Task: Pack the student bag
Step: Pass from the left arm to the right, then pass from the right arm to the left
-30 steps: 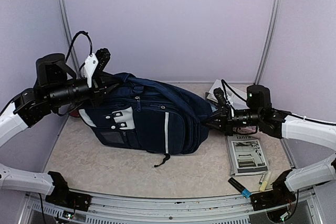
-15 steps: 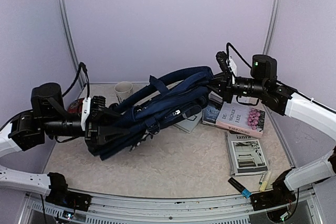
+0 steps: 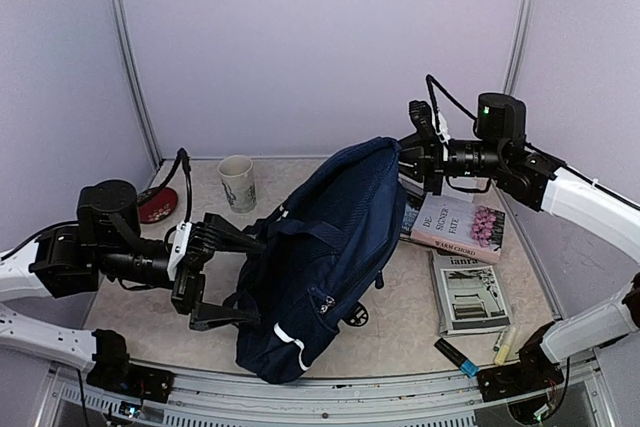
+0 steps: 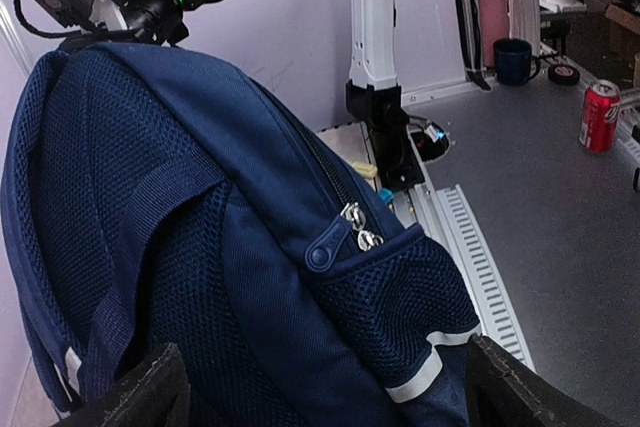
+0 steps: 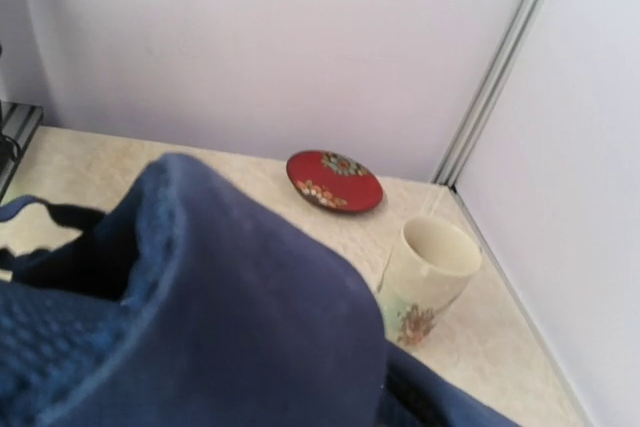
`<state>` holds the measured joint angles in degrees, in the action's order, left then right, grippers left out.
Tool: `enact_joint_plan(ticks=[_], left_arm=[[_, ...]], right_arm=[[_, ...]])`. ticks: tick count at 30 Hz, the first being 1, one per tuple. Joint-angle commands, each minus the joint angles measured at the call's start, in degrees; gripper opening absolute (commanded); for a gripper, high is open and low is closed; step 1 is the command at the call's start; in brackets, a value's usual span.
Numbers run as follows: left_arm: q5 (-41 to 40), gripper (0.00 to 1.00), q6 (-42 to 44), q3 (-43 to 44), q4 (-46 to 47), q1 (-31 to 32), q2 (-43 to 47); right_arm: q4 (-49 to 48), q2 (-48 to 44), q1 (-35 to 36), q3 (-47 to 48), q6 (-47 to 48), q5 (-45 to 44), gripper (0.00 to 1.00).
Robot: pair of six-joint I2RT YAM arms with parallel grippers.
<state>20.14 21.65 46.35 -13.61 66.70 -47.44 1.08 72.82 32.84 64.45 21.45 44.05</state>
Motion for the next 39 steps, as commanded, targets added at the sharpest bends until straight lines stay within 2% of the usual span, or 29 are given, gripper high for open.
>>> enact_joint_plan(ticks=[1, 6, 10, 12, 15, 25, 27, 29, 32, 33, 34, 35, 39], left_arm=[[1.64, 0.98, -6.59, -0.46, 9.48, 0.23, -3.10], [-4.44, 0.97, -9.95, -0.21, 13.27, 0.27, -9.46], [-3.80, 0.91, -12.29, -0.64, 13.72, 1.46, -12.58], [-8.36, 0.91, -11.67, -1.82, 15.61, 5.00, -12.13], [-16.45, 0.97, -11.12, -5.89, 20.47, 8.29, -10.62], [-29.68, 0.98, -11.74, -9.74, 26.72, 8.48, -16.68], [-31.88, 0.95, -11.44, -9.83, 28.15, 8.41, -17.75], [-31.58, 0.84, -10.84, -9.67, 28.36, 8.37, -18.44], [-29.16, 0.42, -10.59, -9.48, 28.60, 8.37, -18.67], [-28.90, 0.24, -10.65, -9.58, 28.89, 8.32, -18.55], [-29.28, 0.09, -10.91, -9.74, 29.32, 8.28, -18.50], [-30.30, 0.00, -11.28, -9.66, 29.51, 8.20, -18.55], [-36.08, 0.00, -13.33, -7.16, 27.48, 7.43, -19.43]], right_arm=[[-6.47, 0.55, 0.38, 5.08, -4.68, 2.19, 0.00], [-11.90, 1.62, 0.38, 4.73, -10.87, -0.61, 0.00], [-17.62, 1.36, 0.38, 2.56, -15.04, -5.45, 0.00], [-18.03, 1.72, 0.38, 2.56, -15.12, -6.50, 0.00], [-18.12, 2.59, 0.38, 3.13, -15.38, -7.02, 0.00], [-19.10, 3.53, 0.38, 3.32, -17.75, -7.09, 0.00], [-19.02, 3.20, 0.38, 2.77, -17.72, -6.41, 0.00], [-18.58, 2.53, 0.38, 1.69, -17.55, -6.37, 0.00], [-12.55, 1.98, 0.38, 1.54, -15.89, -8.13, 0.00], [-9.11, 2.06, 0.38, 2.02, -15.69, -9.87, 0.04], [-5.66, 2.14, 0.38, 2.53, -15.58, -12.27, 0.13], [-2.06, 2.09, 0.38, 2.89, -15.70, -14.69, 0.21], [11.17, 0.33, 0.38, 2.33, -16.77, -25.24, 0.55]])
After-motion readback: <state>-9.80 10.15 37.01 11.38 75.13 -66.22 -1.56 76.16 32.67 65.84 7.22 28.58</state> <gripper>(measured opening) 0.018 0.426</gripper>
